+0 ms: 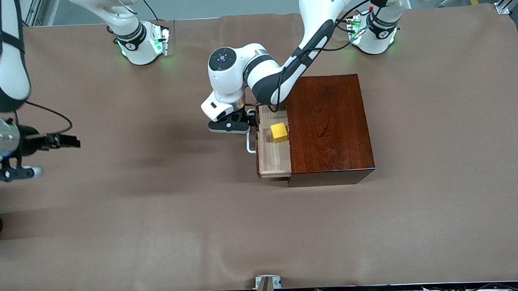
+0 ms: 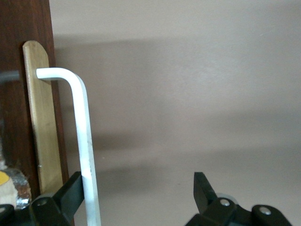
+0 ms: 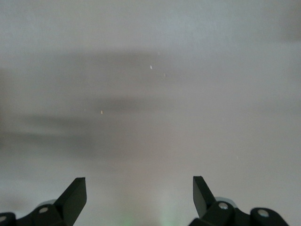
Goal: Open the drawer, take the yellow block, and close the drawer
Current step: 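Pull the drawer open with the left gripper while the right gripper advances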
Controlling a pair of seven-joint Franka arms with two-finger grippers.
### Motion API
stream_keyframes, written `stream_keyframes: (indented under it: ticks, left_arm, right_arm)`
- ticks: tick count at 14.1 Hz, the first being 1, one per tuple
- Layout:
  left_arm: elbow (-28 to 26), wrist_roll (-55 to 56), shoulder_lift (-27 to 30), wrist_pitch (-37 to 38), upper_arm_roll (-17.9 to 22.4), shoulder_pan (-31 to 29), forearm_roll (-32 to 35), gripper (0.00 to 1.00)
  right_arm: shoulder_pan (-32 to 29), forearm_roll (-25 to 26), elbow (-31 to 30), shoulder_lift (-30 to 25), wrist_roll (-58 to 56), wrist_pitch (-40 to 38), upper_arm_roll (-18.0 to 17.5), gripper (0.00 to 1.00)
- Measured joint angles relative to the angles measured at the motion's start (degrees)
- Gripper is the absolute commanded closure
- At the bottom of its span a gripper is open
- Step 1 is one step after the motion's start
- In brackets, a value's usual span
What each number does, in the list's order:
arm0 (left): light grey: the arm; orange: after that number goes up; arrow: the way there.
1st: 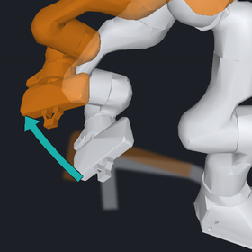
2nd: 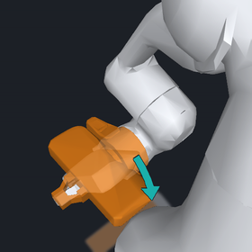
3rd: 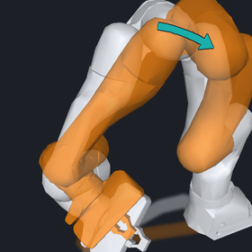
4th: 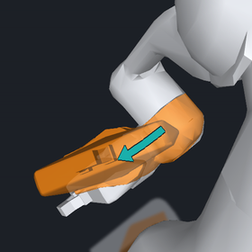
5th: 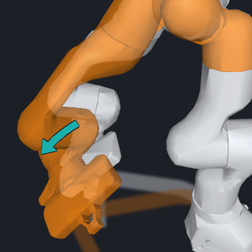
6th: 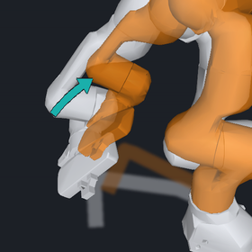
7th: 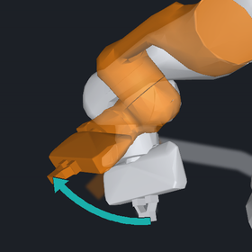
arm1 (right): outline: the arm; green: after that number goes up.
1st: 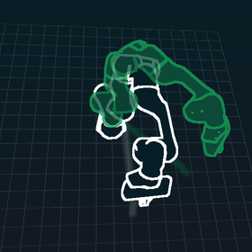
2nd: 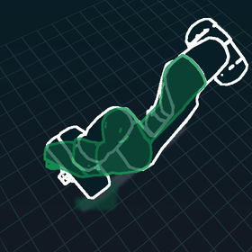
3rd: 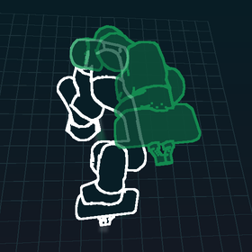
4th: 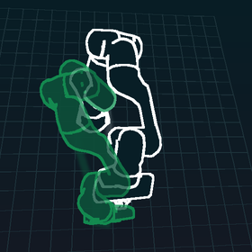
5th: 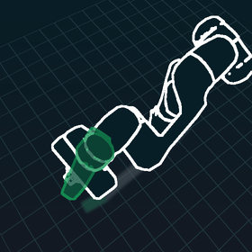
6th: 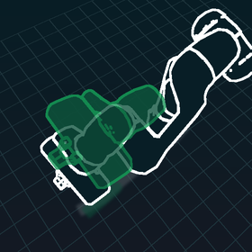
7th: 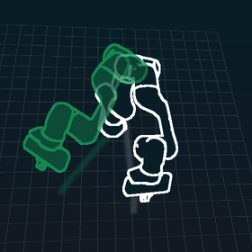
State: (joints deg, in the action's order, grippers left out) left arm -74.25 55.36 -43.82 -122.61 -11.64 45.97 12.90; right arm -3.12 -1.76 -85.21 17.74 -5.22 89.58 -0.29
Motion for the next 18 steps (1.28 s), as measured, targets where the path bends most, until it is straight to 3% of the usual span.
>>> stream_keyframes:
  ticks: [5,12,15,18]
  left_arm:
    - [0.0,-0.1,0.0,-4.6,-0.1,0.0,-3.3,0.0]
    - [0.4,-0.1,-0.6,-10.3,-0.9,0.5,-4.0,0.0]
    - [2.6,0.4,0.4,-5.8,-0.8,-0.3,-4.0,0.0]
    - [4.8,0.5,7.6,6.8,-0.4,-3.5,-4.0,0.0]
  right_arm:
    - [2.3,-0.8,0.1,3.4,0.1,0.4,-0.7,0.0]
    - [2.3,-1.0,1.2,3.7,0.1,-1.6,-0.6,0.0]
    - [2.1,-1.0,2.5,3.6,0.1,-1.6,-0.4,0.0]
    - [1.9,-1.0,2.8,3.6,0.0,-1.6,-0.2,0.0]
